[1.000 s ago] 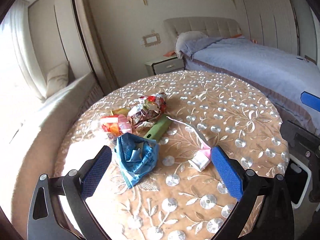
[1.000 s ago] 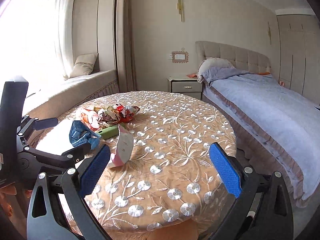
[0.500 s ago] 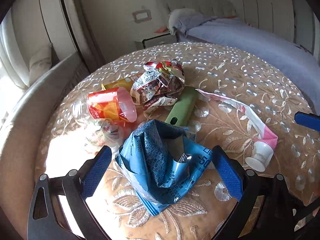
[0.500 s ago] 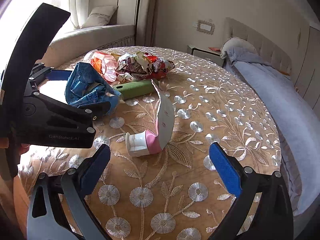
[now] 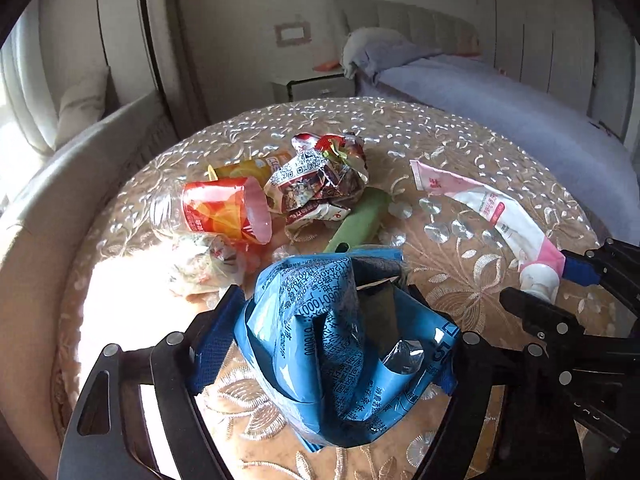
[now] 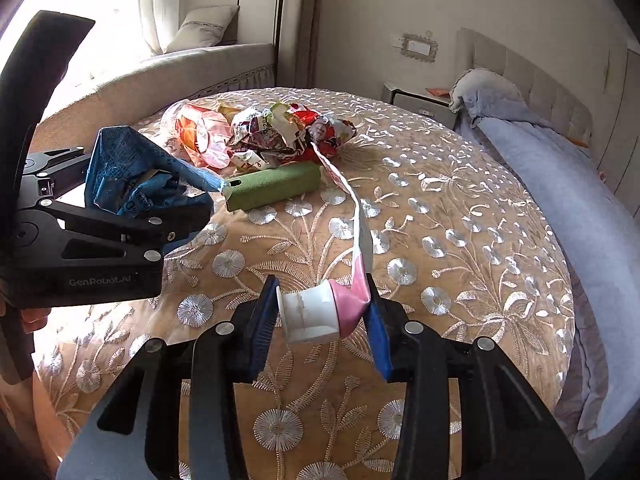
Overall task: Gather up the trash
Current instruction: 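Grasp the blue bag with the left tool while the right tool grasps the pink tube, then carry the blue bag and pink tube over the bin and release both, then move both tools back over the remaining wrappers on the table, then grasp the clear plastic bag with the left tool while the right tool grasps the green wrapper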
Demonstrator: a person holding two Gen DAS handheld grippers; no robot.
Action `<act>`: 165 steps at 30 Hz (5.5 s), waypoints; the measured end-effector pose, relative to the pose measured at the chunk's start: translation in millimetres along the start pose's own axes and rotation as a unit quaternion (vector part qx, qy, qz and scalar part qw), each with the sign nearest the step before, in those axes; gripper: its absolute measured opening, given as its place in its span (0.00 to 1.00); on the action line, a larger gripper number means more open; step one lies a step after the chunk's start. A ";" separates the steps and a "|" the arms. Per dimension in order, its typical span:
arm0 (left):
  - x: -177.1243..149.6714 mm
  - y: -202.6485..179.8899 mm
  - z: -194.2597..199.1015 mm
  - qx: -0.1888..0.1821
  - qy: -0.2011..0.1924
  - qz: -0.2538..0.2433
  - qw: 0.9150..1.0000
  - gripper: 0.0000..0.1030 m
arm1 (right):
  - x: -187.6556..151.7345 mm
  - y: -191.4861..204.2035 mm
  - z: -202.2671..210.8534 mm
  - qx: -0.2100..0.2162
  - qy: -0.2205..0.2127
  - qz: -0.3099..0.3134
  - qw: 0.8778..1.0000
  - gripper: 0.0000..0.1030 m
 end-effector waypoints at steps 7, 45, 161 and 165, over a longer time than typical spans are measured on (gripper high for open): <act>13.1 -57.2 43.3 -0.020 -0.038 -0.029 0.999 0.76 | 2.8 -51.9 52.0 -0.033 -0.049 -0.038 0.998 0.41; -113.0 -449.0 -116.9 -0.262 0.158 -0.369 0.878 0.77 | -282.4 -274.5 51.5 -0.160 0.119 -0.113 0.973 0.41; 22.2 89.5 4.4 0.030 -0.005 0.110 0.993 0.52 | 109.3 39.6 -56.0 0.106 -0.055 0.023 0.993 0.54; 30.8 64.8 34.1 0.028 -0.032 0.093 0.995 0.52 | 109.9 16.8 -16.0 0.101 -0.090 0.009 0.991 0.54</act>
Point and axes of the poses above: each gripper's, at about its wrist camera, not at the fingertips, and z roughly against the way its jaws point, y to its left, x to its top, the point moved 5 cm from there along -z, roughly the way its jaws point, and after that the axes turned 11 degrees about -x, right-handed, at the moved point
